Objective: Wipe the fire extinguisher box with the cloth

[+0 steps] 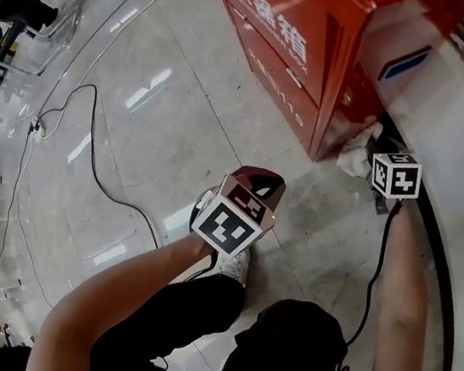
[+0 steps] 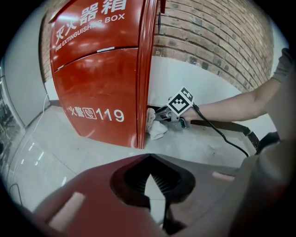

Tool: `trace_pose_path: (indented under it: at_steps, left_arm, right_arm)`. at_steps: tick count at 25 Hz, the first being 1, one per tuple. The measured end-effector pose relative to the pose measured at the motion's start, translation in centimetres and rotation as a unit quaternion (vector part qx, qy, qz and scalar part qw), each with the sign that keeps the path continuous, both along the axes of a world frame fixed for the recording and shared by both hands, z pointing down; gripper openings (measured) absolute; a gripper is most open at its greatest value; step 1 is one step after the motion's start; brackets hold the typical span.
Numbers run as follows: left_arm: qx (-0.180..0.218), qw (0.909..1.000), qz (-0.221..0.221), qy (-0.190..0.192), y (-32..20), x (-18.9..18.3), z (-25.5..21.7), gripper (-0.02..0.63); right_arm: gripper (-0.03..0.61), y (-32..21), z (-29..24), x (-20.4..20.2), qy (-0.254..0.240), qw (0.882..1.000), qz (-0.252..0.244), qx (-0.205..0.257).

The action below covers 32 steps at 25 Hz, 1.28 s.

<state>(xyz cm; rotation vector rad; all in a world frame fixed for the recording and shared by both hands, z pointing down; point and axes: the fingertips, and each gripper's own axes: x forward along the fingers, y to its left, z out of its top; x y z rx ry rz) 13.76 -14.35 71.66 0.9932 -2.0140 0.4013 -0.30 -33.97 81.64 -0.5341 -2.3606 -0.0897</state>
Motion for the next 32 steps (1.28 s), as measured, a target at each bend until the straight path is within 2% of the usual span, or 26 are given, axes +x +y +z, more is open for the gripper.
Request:
trace_pose_path:
  at_steps: [8,12,21,25,29,32]
  left_arm:
    - [-0.012,0.9979,0.041,-0.049,0.5,-3.3,-4.5,0.000]
    - [0.010,0.9967,0.027,-0.075,1.2,-5.1,-8.7,0.000]
    - [0.062,0.9937,0.020,-0.091,1.7,-7.1,-18.5,0.000]
    - [0.073,0.9922,0.026,-0.097,1.7,-6.7,-24.3,0.000]
    - [0.087,0.9894,0.046,-0.107,1.4,-4.9,-30.2,0.000]
    - [0.100,0.9867,0.055,-0.116,1.4,-4.0,-34.7,0.000]
  right_arm:
    - [0.091,-0.3,-6.4,0.1,-0.037,0.999,0.006,-0.007]
    - [0.092,1.2,-11.4,1.7,-0.058,0.998,0.001,-0.017]
    - [0.092,1.5,-26.6,5.7,-0.098,0.995,0.015,-0.032]
    - [0.094,1.7,-34.3,7.9,-0.106,0.993,0.031,-0.049]
    - [0.094,1.6,-41.5,10.9,-0.115,0.989,0.067,-0.068]
    - [0.094,2.2,-46.3,12.4,-0.118,0.988,0.078,-0.068]
